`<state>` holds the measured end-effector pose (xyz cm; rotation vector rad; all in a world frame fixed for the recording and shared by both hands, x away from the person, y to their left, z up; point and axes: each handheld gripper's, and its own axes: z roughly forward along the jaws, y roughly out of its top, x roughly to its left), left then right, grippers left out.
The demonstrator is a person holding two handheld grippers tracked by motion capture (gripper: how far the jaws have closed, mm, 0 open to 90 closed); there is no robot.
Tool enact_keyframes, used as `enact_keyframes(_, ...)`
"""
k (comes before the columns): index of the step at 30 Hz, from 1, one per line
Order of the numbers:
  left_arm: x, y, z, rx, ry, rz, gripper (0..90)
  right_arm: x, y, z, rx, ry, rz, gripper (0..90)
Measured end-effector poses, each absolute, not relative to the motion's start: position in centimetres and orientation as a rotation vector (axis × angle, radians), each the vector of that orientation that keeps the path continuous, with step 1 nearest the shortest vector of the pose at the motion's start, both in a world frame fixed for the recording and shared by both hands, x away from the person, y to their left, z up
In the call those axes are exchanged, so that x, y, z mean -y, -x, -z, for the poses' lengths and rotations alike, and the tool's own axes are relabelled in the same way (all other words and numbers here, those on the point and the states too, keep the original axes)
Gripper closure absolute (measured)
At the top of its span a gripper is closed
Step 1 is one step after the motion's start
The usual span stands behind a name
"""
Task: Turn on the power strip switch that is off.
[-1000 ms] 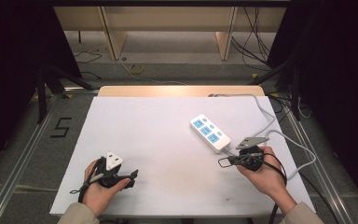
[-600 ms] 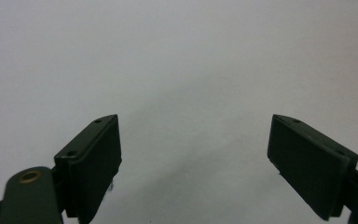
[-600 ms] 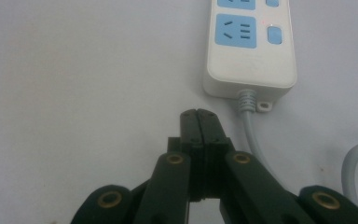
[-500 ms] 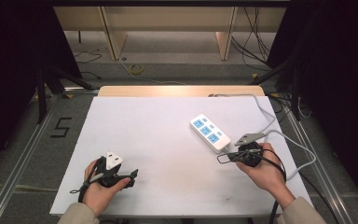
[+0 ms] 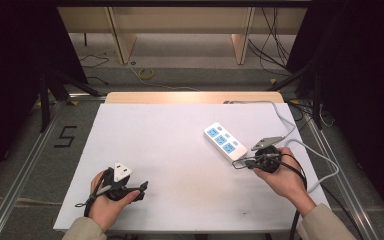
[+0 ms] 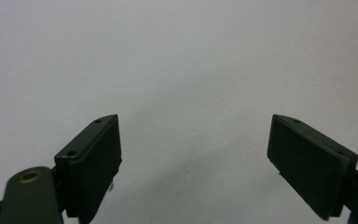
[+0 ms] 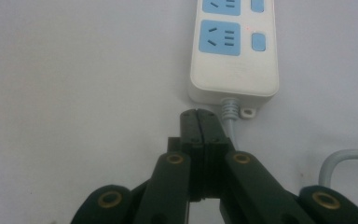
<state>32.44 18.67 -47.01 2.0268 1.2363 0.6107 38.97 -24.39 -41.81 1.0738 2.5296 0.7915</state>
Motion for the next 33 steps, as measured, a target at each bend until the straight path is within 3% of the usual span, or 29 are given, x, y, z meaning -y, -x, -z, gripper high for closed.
enact_keyframes(33,-18.6,-32.5,47.0,-1.236,-2.03,-0.613,17.4,23.2,-41.9,40.3,-2.554,-1.093,-0.722,90.0)
